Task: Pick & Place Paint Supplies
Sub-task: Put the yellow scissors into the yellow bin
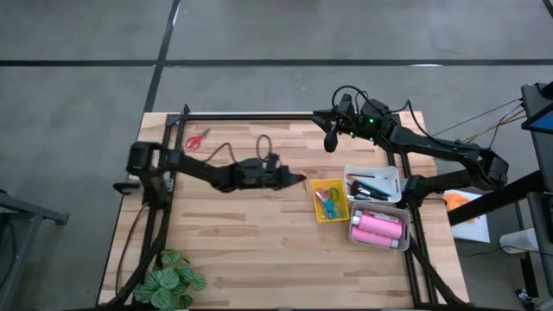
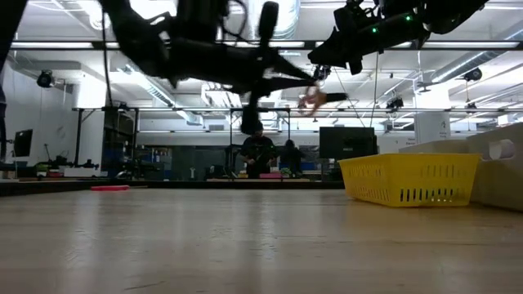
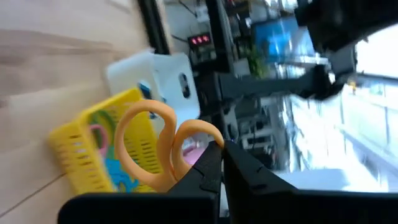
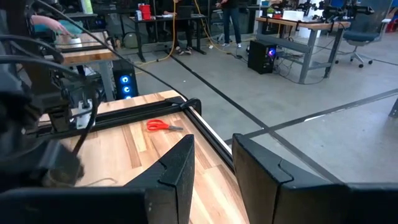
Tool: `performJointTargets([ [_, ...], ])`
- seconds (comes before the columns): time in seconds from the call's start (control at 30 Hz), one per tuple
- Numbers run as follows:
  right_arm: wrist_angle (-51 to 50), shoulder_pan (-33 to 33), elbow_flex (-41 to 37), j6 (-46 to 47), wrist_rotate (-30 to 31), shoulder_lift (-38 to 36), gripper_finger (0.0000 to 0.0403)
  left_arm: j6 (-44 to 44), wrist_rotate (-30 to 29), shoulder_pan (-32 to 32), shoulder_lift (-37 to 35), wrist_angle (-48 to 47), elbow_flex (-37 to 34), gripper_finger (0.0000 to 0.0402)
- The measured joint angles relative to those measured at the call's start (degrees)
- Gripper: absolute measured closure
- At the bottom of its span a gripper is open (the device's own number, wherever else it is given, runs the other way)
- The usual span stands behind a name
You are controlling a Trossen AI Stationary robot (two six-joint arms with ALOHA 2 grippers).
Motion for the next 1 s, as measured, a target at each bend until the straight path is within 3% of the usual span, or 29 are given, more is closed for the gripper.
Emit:
performJointTargets([
  [0.27,-0.02,0.02,0.0,0.0,0.0,0.0,0.0296,9.26,5.37,-0.69,8.2,-12.93,16.0,0.0397],
  [0.5,-0.02,0.0,0.0,0.0,0.0,0.0,0.0296,11.89,6.03,-0.78,13.1,-19.79,24.61,0.0397],
  [1.0,-1.01,0.02,-0.02,0.0,0.02,0.24,0.0296,8.53,5.39,-0.76,16.98,-25.83,24.95,0.0397],
])
